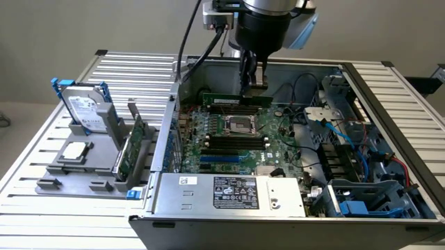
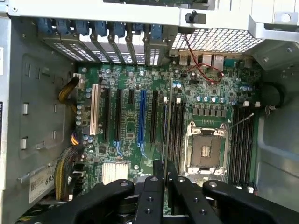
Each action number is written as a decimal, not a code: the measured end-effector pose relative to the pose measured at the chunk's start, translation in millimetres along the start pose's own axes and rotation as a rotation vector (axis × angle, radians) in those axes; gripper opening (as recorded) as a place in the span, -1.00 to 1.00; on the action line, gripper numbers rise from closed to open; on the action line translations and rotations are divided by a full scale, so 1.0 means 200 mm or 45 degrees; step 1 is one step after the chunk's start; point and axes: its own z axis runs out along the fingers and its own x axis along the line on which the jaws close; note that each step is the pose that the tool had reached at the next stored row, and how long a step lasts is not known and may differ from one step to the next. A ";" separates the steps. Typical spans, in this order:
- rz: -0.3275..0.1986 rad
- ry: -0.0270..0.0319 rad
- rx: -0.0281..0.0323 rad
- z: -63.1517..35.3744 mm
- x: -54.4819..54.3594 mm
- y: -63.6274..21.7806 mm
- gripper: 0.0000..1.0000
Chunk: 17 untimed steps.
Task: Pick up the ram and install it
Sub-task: 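Pick up the ram and move it above insertion slot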
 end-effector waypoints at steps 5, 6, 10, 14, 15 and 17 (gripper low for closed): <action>0.000 0.0003 0.0047 0.017 -0.06 -0.052 -0.73; 0.000 0.0003 0.0052 0.022 -0.07 -0.064 -0.73; 0.000 0.0005 0.0063 0.046 -0.11 -0.099 -0.73; 0.000 0.0056 0.0064 0.072 -0.13 -0.102 -0.73; 0.000 0.0085 0.0064 0.073 -0.13 -0.102 -0.73; 0.000 0.0107 0.0062 0.073 -0.13 -0.102 -0.73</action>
